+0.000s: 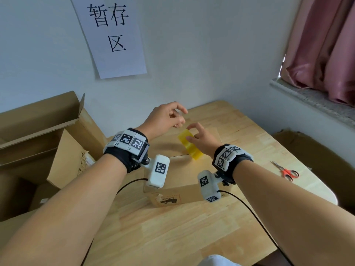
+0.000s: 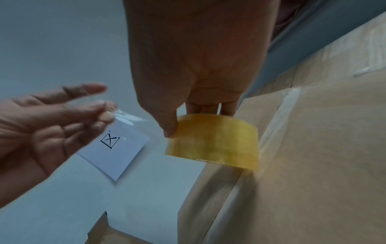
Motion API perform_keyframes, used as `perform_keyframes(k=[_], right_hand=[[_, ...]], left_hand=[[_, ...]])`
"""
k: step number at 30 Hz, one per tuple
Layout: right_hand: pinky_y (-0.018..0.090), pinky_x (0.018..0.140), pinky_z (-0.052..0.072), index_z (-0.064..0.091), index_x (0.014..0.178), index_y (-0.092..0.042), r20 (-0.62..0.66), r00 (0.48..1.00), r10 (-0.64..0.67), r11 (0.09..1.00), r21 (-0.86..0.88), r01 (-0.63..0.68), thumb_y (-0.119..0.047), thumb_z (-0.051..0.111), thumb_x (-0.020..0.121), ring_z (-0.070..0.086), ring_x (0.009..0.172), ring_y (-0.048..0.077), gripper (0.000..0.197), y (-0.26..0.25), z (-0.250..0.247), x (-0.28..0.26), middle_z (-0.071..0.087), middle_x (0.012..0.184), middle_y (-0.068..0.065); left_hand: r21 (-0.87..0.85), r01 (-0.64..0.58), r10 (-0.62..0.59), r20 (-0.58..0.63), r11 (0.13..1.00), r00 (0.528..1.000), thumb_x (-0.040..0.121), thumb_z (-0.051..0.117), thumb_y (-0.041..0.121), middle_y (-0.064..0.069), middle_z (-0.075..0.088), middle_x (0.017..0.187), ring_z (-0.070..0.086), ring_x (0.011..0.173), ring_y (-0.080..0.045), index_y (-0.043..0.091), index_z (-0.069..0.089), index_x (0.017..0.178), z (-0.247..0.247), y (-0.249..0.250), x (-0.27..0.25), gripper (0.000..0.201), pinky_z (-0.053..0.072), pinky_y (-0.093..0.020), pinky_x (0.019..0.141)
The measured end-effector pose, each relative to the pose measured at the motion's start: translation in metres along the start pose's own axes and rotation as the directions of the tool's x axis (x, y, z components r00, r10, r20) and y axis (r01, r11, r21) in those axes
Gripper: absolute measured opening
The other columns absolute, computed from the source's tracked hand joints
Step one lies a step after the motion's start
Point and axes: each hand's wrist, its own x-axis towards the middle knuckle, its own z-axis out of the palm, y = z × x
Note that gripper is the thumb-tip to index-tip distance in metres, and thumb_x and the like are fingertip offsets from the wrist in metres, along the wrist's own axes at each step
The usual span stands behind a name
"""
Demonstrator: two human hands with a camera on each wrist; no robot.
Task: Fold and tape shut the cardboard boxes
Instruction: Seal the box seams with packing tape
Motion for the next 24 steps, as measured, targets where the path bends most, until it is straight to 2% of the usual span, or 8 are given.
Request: perform_keyframes(k=[3, 6, 9, 12, 15, 19, 21, 24], right_hand=[[0.022, 0.047, 0.027, 0.051, 0.113, -0.027, -0.073, 0.997, 0.002, 0.999, -0.039, -0.005, -0.025, 0.049, 0.095, 0.035, 0.049, 0.012, 0.019, -0.003, -0.001, 0.004, 0.037, 0.060, -0.004], [0.022, 0.050, 0.028, 0.053, 0.105, -0.027, -0.087, 0.996, 0.016, 0.999, -0.035, -0.020, -0.028, 0.053, 0.093, 0.040, 0.056, 0.009, 0.012, -0.004, -0.001, 0.008, 0.041, 0.066, -0.006], [0.023, 0.051, 0.030, 0.052, 0.100, -0.026, -0.104, 0.994, 0.017, 0.998, -0.055, -0.023, -0.029, 0.053, 0.092, 0.044, 0.060, 0.010, 0.010, -0.006, 0.002, 0.010, 0.045, 0.069, -0.006], [0.023, 0.050, 0.029, 0.054, 0.094, -0.024, -0.137, 0.991, 0.005, 0.995, -0.097, -0.018, -0.036, 0.054, 0.091, 0.044, 0.060, 0.015, 0.012, -0.003, 0.006, 0.012, 0.044, 0.062, -0.006], [0.022, 0.051, 0.030, 0.059, 0.099, -0.020, -0.111, 0.994, 0.007, 0.991, -0.132, -0.021, -0.040, 0.053, 0.092, 0.045, 0.062, 0.014, 0.022, 0.001, 0.006, 0.014, 0.044, 0.064, -0.006], [0.026, 0.057, 0.036, 0.061, 0.107, -0.017, -0.047, 0.998, 0.039, 0.977, -0.208, -0.048, -0.033, 0.049, 0.095, 0.048, 0.073, 0.018, 0.023, -0.005, -0.003, 0.021, 0.049, 0.071, -0.005], [0.026, 0.059, 0.037, 0.061, 0.109, -0.017, -0.019, 0.998, 0.060, 0.964, -0.259, -0.063, -0.032, 0.048, 0.095, 0.050, 0.073, 0.019, 0.024, -0.009, -0.006, 0.025, 0.057, 0.079, 0.001], [0.027, 0.072, 0.041, 0.060, 0.111, -0.015, 0.012, 0.998, 0.062, 0.942, -0.330, -0.054, -0.027, 0.047, 0.095, 0.055, 0.088, 0.022, 0.024, -0.013, -0.006, 0.030, 0.063, 0.104, 0.007]], left_hand=[[-0.034, -0.031, 0.031, -0.011, 0.999, 0.999, 0.088, 0.062, 0.006, -0.012, 0.071, 0.084, 0.068, 0.078, -0.023, 0.016, 0.062, 0.101, -0.004, 0.006, 0.002, 0.017, 0.056, -0.027, 0.078], [-0.060, 0.040, -0.047, -0.126, 0.997, 0.991, 0.089, 0.062, 0.006, -0.010, 0.072, 0.085, 0.070, 0.078, -0.021, 0.012, 0.061, 0.106, -0.014, -0.006, 0.006, 0.018, 0.057, -0.030, 0.081], [-0.065, 0.095, -0.106, -0.197, 0.993, 0.975, 0.089, 0.061, 0.006, -0.009, 0.073, 0.085, 0.070, 0.080, -0.019, 0.012, 0.062, 0.108, -0.021, -0.024, 0.007, 0.020, 0.057, -0.025, 0.078], [-0.049, 0.103, -0.110, -0.188, 0.994, 0.976, 0.092, 0.056, 0.005, -0.007, 0.071, 0.087, 0.068, 0.080, -0.017, 0.012, 0.064, 0.106, -0.017, -0.037, 0.006, 0.018, 0.056, -0.019, 0.076], [-0.039, 0.128, -0.133, -0.176, 0.991, 0.975, 0.092, 0.052, 0.005, -0.008, 0.069, 0.090, 0.065, 0.079, -0.015, 0.012, 0.065, 0.105, -0.009, -0.047, 0.005, 0.020, 0.055, -0.017, 0.076], [-0.128, 0.169, -0.191, -0.191, 0.977, 0.963, 0.092, 0.053, 0.006, -0.006, 0.069, 0.089, 0.066, 0.081, -0.013, 0.013, 0.062, 0.106, -0.006, -0.053, 0.006, 0.019, 0.056, -0.017, 0.075], [-0.173, 0.180, -0.212, -0.187, 0.968, 0.959, 0.091, 0.054, 0.006, -0.005, 0.069, 0.088, 0.066, 0.082, -0.013, 0.014, 0.061, 0.106, -0.006, -0.052, 0.007, 0.019, 0.056, -0.018, 0.075], [-0.227, 0.197, -0.241, -0.190, 0.954, 0.952, 0.091, 0.055, 0.005, -0.005, 0.069, 0.087, 0.067, 0.082, -0.014, 0.011, 0.060, 0.109, -0.006, -0.053, 0.009, 0.020, 0.056, -0.020, 0.076]])
